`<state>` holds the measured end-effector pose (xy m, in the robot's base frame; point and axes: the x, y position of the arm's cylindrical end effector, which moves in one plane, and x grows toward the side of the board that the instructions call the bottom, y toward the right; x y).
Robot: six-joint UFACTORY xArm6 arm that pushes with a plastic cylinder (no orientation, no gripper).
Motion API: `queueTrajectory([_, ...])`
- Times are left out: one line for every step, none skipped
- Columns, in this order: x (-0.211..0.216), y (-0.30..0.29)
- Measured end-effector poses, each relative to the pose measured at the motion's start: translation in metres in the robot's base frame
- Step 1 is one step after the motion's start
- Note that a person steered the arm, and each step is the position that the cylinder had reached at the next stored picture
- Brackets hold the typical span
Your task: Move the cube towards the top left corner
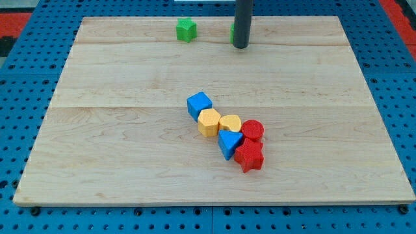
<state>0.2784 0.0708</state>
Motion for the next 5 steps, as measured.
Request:
queueTrajectory([-0.004, 0.013])
queueTrajectory([0.032, 0.049])
queueTrajectory([0.106, 0.032])
queueTrajectory([0.138, -0.025])
queueTrajectory([0.165, -0.058])
